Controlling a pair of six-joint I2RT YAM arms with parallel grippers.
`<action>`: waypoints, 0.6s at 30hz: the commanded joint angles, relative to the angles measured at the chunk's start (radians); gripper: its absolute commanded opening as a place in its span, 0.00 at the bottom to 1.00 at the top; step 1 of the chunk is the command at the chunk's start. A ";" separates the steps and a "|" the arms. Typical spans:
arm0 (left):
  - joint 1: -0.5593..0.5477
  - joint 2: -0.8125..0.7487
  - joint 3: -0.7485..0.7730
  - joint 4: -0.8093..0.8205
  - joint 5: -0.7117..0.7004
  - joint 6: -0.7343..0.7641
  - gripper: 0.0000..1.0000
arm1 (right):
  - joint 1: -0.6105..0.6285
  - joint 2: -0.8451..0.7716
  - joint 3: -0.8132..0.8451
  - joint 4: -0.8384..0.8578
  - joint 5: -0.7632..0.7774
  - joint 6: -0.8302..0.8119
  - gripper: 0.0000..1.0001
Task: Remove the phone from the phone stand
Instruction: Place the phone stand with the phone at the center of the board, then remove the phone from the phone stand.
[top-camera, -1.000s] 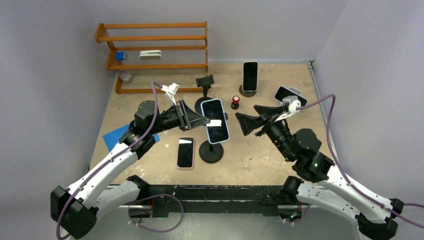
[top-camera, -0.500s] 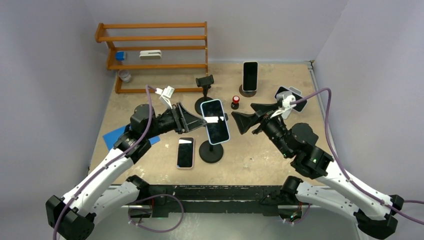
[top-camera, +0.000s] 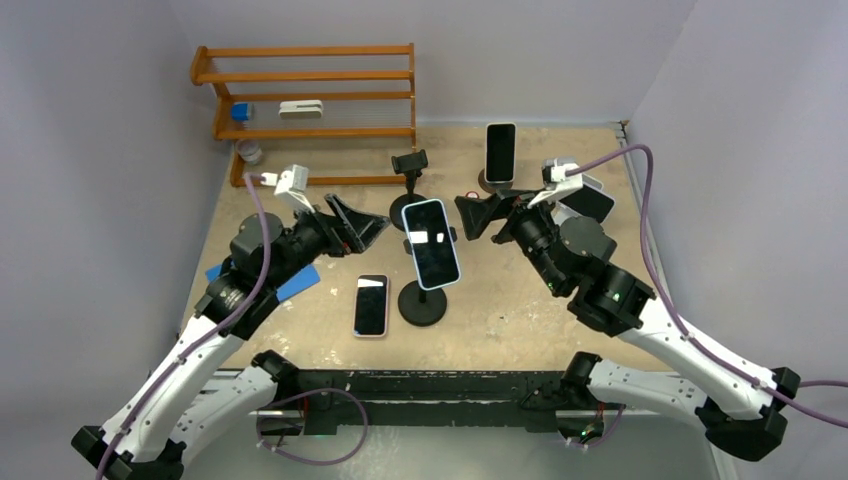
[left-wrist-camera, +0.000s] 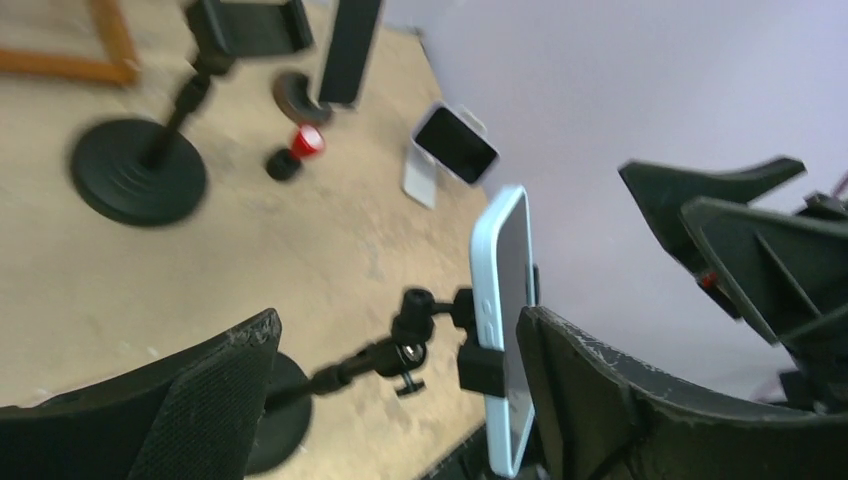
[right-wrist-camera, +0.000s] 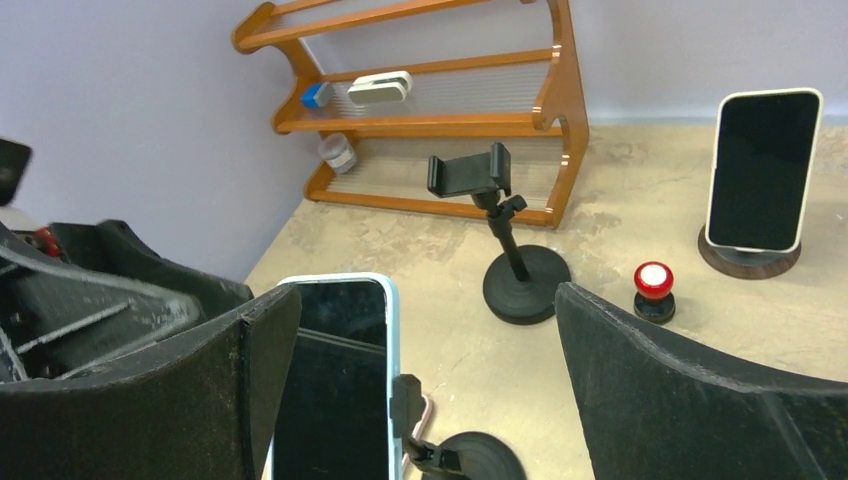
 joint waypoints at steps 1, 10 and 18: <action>0.000 -0.024 0.049 0.045 -0.245 0.134 0.88 | -0.005 0.013 0.094 0.027 -0.041 -0.060 0.99; 0.002 -0.036 -0.075 0.286 -0.272 0.340 0.91 | 0.003 0.131 0.349 -0.320 -0.073 -0.074 0.99; 0.110 -0.097 -0.115 0.254 -0.087 0.360 0.92 | 0.185 0.191 0.342 -0.509 -0.002 0.074 0.99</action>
